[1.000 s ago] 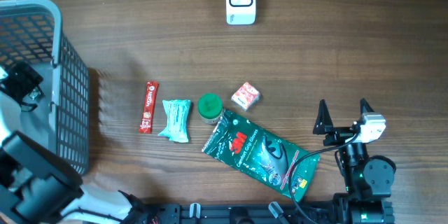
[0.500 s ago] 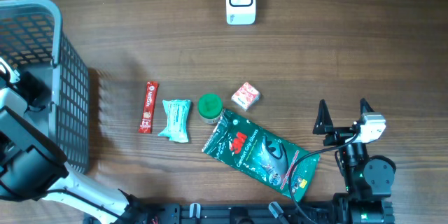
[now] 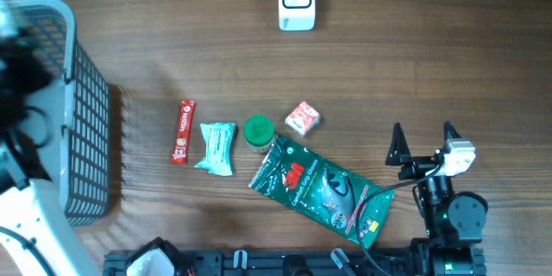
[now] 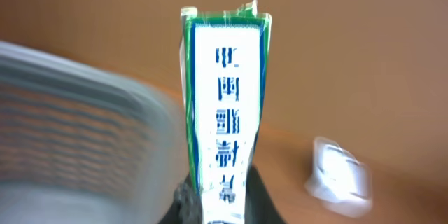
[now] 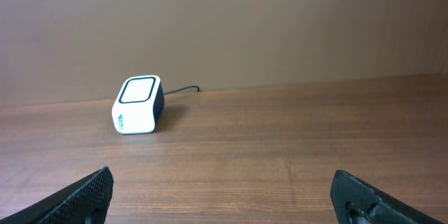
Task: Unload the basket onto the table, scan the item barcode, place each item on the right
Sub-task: 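Reach into the basket and grasp the green-white gum pack, lift it, then lower the gum pack onto the table above the wipes pack, release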
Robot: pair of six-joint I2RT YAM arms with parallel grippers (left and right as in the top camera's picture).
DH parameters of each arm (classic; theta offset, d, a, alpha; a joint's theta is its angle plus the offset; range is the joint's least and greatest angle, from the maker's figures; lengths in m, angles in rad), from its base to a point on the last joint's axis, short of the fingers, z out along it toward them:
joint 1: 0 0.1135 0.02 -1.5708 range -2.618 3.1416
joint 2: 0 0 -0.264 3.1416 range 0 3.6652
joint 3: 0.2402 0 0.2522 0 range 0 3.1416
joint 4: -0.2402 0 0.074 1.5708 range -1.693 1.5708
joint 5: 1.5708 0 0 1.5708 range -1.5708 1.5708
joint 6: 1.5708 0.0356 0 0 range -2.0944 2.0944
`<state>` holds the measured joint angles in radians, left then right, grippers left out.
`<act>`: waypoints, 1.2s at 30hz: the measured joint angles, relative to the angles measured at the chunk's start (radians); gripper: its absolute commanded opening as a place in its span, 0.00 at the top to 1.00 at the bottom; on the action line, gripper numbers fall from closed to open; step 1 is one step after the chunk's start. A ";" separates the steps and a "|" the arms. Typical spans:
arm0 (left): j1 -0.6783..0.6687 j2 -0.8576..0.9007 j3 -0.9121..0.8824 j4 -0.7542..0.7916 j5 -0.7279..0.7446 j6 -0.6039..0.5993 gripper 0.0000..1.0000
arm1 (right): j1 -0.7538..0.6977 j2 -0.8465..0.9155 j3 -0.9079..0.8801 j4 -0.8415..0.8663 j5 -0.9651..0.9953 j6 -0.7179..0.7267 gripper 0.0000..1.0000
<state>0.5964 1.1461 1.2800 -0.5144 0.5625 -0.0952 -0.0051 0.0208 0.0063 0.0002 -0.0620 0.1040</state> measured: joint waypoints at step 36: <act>-1.065 0.399 -0.385 0.016 -0.918 -0.592 0.00 | 0.000 0.000 0.000 -0.001 0.000 0.000 0.00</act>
<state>-0.4683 1.5455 0.8955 -0.4980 -0.3557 -0.6872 -0.0051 0.0212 0.0063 -0.0010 -0.0620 0.1040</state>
